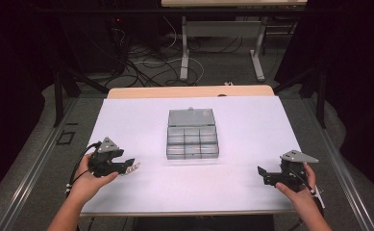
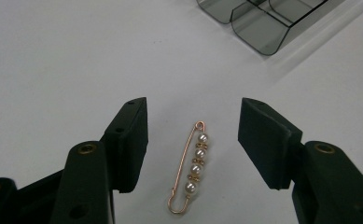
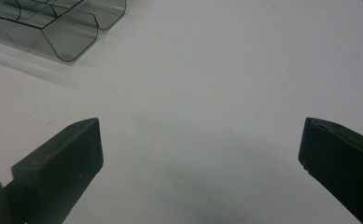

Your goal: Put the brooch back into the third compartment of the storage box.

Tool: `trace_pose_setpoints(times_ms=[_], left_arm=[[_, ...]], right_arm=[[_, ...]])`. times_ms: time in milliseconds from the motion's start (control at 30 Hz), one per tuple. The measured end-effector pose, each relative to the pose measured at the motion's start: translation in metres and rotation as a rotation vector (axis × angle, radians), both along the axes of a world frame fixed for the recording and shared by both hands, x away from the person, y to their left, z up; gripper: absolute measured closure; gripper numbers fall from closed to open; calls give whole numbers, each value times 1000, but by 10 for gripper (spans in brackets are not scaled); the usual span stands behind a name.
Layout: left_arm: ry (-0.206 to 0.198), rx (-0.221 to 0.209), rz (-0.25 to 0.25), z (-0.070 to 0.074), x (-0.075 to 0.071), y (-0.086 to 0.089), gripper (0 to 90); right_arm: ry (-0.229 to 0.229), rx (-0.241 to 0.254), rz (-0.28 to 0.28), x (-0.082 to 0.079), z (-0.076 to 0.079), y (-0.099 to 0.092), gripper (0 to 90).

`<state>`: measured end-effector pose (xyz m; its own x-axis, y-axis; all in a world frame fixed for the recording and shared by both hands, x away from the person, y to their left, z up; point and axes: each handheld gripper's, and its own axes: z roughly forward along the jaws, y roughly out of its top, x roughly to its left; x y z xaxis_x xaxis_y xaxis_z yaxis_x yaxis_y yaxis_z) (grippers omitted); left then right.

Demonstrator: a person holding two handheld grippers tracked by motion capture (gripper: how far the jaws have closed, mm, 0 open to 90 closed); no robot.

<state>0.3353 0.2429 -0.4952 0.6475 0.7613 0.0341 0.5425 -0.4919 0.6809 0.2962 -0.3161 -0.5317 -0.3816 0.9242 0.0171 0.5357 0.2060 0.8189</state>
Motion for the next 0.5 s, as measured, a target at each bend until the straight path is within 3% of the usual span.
trace_pose_setpoints(times_ms=[167,367,500], left_arm=[[16,23,-9,-2,2,-3,460],[72,49,-28,-4,4,-5,504],[69,41,-18,-5,5,-6,522]], right_arm=[[4,-2,-7,-1,-1,-1,0],[3,-5,-12,-2,-1,-3,0],[4,-4,-15,-3,-1,-3,0]])
